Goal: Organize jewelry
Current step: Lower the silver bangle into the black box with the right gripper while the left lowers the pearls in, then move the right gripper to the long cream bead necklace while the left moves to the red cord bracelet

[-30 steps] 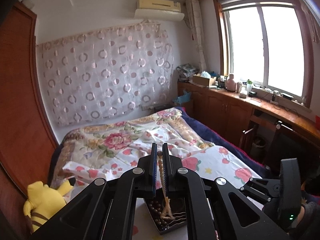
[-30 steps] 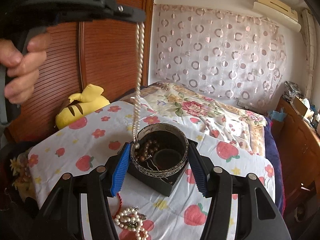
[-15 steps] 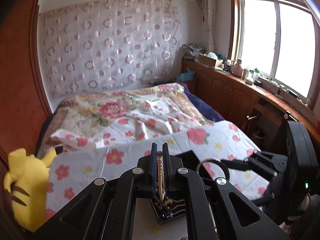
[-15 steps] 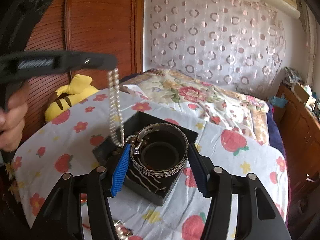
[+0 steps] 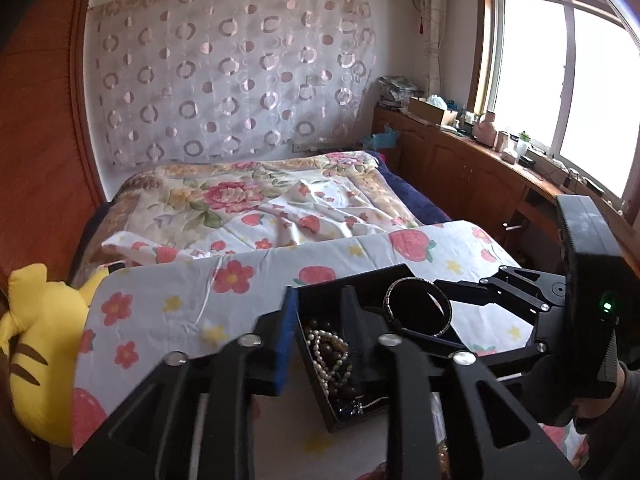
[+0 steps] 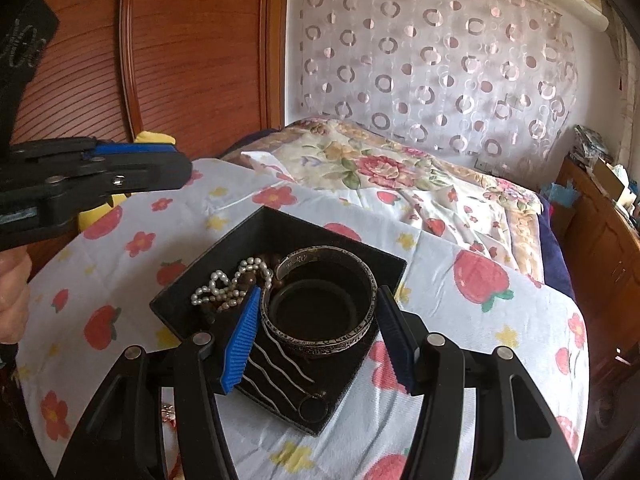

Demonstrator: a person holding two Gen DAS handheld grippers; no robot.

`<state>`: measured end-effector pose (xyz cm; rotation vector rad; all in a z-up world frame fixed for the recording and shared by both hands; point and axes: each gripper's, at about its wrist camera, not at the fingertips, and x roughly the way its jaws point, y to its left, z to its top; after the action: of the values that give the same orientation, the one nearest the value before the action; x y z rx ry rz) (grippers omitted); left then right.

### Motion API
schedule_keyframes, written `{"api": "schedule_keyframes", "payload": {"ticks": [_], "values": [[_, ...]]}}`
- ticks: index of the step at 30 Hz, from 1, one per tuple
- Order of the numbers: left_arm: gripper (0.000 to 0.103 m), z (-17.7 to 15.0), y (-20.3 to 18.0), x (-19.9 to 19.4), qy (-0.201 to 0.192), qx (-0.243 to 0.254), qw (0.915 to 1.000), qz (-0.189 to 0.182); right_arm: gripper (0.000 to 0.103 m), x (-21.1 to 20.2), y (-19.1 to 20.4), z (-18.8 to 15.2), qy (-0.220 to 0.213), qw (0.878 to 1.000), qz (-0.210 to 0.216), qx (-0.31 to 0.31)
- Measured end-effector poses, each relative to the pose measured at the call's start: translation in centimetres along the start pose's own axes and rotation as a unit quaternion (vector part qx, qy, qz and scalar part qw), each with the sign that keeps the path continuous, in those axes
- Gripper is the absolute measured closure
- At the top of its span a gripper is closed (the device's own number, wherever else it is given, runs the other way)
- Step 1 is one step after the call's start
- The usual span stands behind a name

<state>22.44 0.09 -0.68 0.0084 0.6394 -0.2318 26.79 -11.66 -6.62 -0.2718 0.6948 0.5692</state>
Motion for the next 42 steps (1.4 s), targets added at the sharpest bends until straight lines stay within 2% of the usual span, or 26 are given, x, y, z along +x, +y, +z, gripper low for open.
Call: {"api": "schedule_keyframes", "payload": {"ticks": [4,6,10,11,17,20,24,32,39,42], "values": [[0.063,-0.4,0.0,-0.6,-0.006,0.005,1.0,0.003,0.042,0.0,0.0,0.1,-0.003,1.0,0.0,0.0],[0.05,-0.6,0.0,-0.9,-0.008,0.007,0.9999,0.006,0.041,-0.1,-0.2,0.2,-0.008,1.0,0.003,0.004],[0.042,-1.2,0.2,-1.7,-0.011,0.003,0.9999,-0.003,0.041,-1.2,-0.3,0.2,-0.017,1.0,0.003,0.006],[0.037,-1.3,0.2,-1.8,-0.011,0.001,0.9999,-0.007,0.041,-1.7,-0.3,0.1,-0.021,1.0,0.004,0.007],[0.021,-3.2,-0.2,-3.6,-0.017,0.01,0.9997,-0.014,0.041,-5.7,0.3,-2.1,-0.034,0.999,0.013,0.005],[0.015,-4.7,-0.5,-4.4,-0.02,0.012,0.9996,-0.018,0.041,-7.3,1.1,-4.3,-0.027,0.999,0.027,-0.001],[0.013,-7.4,-0.7,-5.0,-0.011,0.006,0.9995,-0.029,0.041,-8.2,2.1,-7.6,-0.001,0.999,0.04,-0.01],[0.013,-12.1,-0.1,-4.6,0.029,-0.008,0.999,-0.033,0.056,-8.0,3.8,-12.9,0.054,0.997,0.05,-0.008],[0.013,-13.7,0.3,-5.2,0.037,-0.02,0.9986,-0.032,0.069,-8.5,3.9,-14.3,0.062,0.996,0.058,0.008],[0.013,-14.2,0.5,-5.5,0.038,-0.023,0.9985,-0.032,0.081,-8.8,4.0,-14.7,0.062,0.995,0.071,0.016]]}}
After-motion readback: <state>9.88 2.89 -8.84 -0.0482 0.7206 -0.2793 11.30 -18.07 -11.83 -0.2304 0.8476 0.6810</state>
